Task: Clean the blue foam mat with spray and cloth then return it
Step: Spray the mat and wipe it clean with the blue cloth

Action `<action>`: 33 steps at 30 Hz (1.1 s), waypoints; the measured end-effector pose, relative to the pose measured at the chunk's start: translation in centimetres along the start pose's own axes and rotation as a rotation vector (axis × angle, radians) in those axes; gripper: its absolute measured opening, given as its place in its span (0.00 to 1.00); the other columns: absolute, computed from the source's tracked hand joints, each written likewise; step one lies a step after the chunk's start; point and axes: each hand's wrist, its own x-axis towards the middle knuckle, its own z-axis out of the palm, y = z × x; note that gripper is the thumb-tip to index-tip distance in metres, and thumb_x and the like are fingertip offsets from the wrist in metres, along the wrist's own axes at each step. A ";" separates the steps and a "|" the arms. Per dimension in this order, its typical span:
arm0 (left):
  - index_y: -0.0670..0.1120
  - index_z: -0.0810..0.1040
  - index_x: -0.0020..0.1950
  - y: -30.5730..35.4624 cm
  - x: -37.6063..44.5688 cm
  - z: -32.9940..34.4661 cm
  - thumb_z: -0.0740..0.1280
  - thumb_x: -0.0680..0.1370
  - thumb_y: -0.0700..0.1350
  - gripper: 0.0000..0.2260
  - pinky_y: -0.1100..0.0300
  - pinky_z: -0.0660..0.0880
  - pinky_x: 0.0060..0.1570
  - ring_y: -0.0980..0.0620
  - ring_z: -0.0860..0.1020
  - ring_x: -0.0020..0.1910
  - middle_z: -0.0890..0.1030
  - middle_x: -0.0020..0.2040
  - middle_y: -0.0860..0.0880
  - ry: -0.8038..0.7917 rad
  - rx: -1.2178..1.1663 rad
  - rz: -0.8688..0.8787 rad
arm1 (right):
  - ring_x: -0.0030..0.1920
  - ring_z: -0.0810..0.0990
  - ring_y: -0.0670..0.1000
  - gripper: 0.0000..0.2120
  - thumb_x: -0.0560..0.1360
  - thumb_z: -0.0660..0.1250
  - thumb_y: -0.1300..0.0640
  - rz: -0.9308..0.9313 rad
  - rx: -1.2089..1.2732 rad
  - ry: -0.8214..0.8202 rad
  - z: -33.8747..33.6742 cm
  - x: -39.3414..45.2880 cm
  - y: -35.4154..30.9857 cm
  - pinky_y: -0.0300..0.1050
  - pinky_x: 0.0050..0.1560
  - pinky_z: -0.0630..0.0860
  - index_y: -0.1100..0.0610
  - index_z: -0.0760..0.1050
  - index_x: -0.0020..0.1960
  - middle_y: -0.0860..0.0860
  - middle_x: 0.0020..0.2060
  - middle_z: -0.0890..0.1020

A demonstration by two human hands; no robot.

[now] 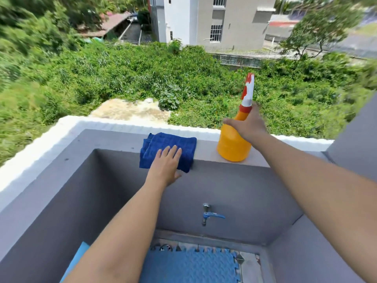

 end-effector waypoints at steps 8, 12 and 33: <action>0.44 0.55 0.78 0.5 2.5 3.2 0.59 0.78 0.36 0.29 0.42 0.56 0.71 0.38 0.59 0.75 0.59 0.77 0.42 0.250 0.049 -0.107 | 0.54 0.74 0.51 0.27 0.75 0.68 0.42 -0.044 0.126 0.088 1.0 3.0 2.2 0.45 0.53 0.69 0.50 0.67 0.70 0.46 0.52 0.75; 0.41 0.68 0.68 0.8 2.8 0.3 0.59 0.77 0.32 0.19 0.45 0.72 0.54 0.38 0.72 0.65 0.73 0.67 0.40 0.286 -0.038 -0.107 | 0.54 0.74 0.51 0.30 0.75 0.68 0.43 -0.028 0.105 0.117 0.4 1.7 1.1 0.43 0.54 0.70 0.49 0.64 0.72 0.48 0.56 0.77; 0.43 0.69 0.57 5.7 -30.4 22.8 0.54 0.75 0.40 0.12 0.53 0.68 0.37 0.40 0.74 0.40 0.78 0.45 0.44 0.061 -0.999 -0.700 | 0.24 0.81 0.51 0.06 0.73 0.70 0.52 0.258 0.183 -0.189 13.5 -36.7 29.2 0.51 0.36 0.76 0.54 0.77 0.41 0.56 0.31 0.81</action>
